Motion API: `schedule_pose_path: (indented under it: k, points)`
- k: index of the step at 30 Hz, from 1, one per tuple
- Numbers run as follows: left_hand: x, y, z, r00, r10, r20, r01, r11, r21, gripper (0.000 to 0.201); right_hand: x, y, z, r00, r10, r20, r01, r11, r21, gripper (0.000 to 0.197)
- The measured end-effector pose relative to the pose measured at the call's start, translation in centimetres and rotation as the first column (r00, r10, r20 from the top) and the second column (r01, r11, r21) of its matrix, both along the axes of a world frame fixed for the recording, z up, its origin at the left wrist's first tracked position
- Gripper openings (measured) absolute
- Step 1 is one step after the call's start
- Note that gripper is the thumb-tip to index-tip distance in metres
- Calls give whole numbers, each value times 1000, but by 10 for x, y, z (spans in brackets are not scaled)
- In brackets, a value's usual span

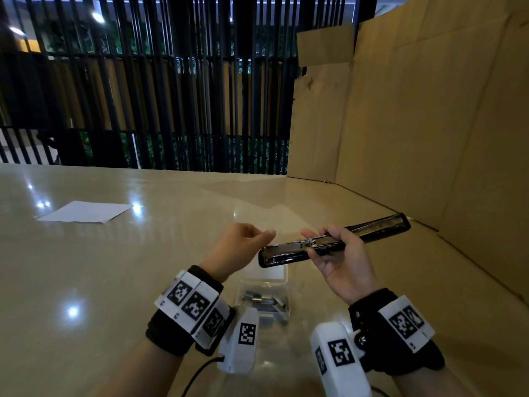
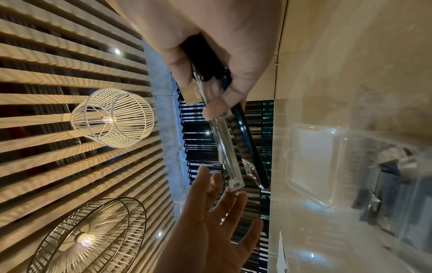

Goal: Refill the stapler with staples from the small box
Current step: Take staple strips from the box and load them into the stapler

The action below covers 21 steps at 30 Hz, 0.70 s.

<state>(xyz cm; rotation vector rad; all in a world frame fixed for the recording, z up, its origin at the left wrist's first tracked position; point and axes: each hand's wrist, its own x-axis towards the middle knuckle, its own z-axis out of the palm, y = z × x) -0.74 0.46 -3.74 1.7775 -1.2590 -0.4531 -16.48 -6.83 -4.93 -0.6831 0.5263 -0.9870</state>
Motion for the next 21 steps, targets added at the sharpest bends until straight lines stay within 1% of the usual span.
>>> schedule_pose_path:
  k: [2, 8, 11, 14, 17, 19, 21]
  points:
    - [-2, 1, -1, 999, 4, 43, -5, 1000, 15, 25, 1, 1, 0, 1000, -19, 4, 19, 1000, -13, 19]
    - [-12, -2, -6, 995, 40, 86, -41, 999, 17, 21, 7, 3, -3, 999, -50, -2, 50, 998, -26, 16]
    - [-10, -3, -7, 1000, 18, 23, -19, 1000, 18, 27, 7, 4, -3, 999, -52, 8, 53, 998, -29, 17]
    - [-3, 2, 2, 997, -21, -74, 23, 999, 28, 22, 4, 3, -1, 997, -67, 31, 68, 997, -31, 18]
    - [9, 8, 12, 996, 25, -80, -23, 999, 22, 15, 0, -2, 0, 995, -98, 25, 99, 995, -34, 20]
    - [18, 11, 14, 997, 68, -27, -66, 995, 69, 14, -3, -7, -1, 992, -122, 21, 123, 992, -20, 20]
    - [28, 11, 9, 994, 72, 87, -88, 977, 196, 22, -6, -11, -1, 989, -145, 24, 145, 989, 3, 19]
